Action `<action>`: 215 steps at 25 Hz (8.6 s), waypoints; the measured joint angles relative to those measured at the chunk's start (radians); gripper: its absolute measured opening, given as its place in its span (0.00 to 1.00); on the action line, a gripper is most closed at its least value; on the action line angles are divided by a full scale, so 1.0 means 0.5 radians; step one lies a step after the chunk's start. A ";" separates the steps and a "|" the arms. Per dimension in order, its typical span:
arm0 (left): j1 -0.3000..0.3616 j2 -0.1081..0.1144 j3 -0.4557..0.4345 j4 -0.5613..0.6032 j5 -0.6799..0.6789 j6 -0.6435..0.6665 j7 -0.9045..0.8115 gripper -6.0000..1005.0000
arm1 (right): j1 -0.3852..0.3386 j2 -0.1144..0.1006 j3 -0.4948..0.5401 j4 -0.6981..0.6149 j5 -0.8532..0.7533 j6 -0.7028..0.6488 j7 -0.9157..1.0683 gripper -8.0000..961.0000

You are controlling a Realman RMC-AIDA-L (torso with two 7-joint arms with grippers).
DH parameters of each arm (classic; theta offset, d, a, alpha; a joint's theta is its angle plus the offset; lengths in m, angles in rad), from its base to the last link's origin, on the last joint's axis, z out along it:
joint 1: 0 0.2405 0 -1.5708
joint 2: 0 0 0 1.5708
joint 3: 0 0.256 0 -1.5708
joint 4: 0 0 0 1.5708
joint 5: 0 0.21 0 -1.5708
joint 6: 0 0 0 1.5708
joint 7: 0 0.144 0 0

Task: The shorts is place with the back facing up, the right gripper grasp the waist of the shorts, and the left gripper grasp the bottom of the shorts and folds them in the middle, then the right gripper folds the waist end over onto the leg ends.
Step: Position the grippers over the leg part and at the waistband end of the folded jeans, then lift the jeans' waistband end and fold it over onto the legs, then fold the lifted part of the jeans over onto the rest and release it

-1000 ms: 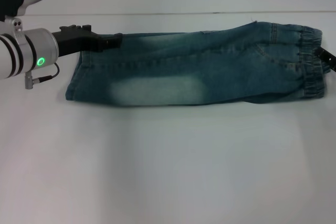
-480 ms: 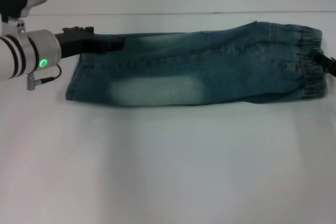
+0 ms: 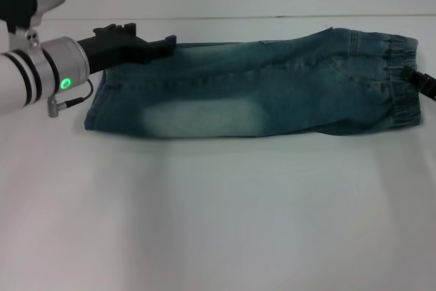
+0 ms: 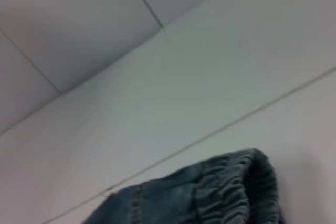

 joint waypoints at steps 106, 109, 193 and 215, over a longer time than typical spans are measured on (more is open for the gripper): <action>-0.113 0.000 -1.923 -2.212 -0.305 0.387 3.262 0.01 | 0.508 0.006 -0.751 -1.029 -0.408 -1.043 1.140 0.11; -0.128 0.000 -1.919 -2.262 -0.262 0.373 3.295 0.01 | 0.519 0.006 -0.744 -1.031 -0.407 -1.052 1.143 0.12; 0.787 0.000 -3.116 -2.169 0.197 1.017 3.348 0.01 | 0.598 0.022 -1.050 -0.721 -0.307 -0.778 0.985 0.20; 0.751 0.000 -3.011 -2.121 0.214 1.197 3.298 0.04 | 0.818 0.038 -1.417 -0.344 0.012 -0.421 0.438 0.46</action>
